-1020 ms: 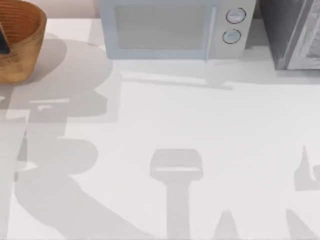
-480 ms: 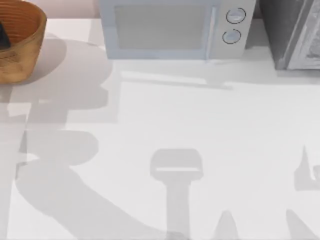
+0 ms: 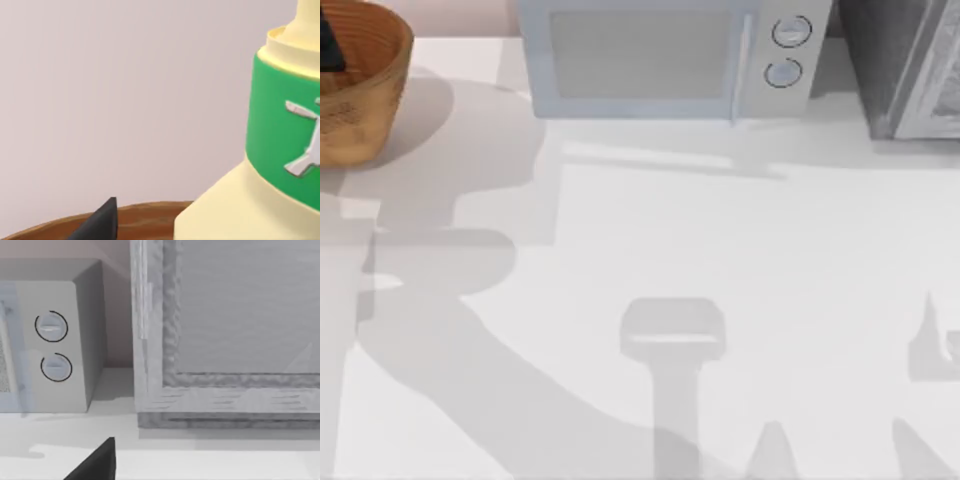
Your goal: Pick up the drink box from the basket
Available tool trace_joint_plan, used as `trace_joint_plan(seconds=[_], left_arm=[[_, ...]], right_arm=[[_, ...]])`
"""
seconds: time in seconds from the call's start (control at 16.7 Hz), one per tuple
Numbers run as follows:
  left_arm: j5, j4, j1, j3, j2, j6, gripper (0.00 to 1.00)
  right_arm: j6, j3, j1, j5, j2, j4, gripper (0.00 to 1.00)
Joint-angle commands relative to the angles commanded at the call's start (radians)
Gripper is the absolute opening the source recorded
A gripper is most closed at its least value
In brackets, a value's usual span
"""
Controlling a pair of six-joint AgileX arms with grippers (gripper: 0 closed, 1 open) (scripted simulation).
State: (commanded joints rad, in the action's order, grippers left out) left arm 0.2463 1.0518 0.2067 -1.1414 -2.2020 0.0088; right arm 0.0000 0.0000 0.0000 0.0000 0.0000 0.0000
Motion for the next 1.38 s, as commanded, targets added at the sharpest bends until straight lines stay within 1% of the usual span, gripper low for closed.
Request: trace_joint_plan(seconds=[0.12,0.9,0.96,1.38], left_arm=[[0.0,0.0,0.0,0.0,0.0,0.0,1.0],[0.0,0.0,0.0,0.0,0.0,0.0,0.02],[0.0,0.0,0.0,0.0,0.0,0.0,0.0],[0.0,0.0,0.0,0.0,0.0,0.0,0.0]], right_arm=[[0.0,0.0,0.0,0.0,0.0,0.0,1.0],[0.0,0.0,0.0,0.0,0.0,0.0,1.0],[0.0,0.0,0.0,0.0,0.0,0.0,1.0],[0.0,0.0,0.0,0.0,0.0,0.0,1.0]])
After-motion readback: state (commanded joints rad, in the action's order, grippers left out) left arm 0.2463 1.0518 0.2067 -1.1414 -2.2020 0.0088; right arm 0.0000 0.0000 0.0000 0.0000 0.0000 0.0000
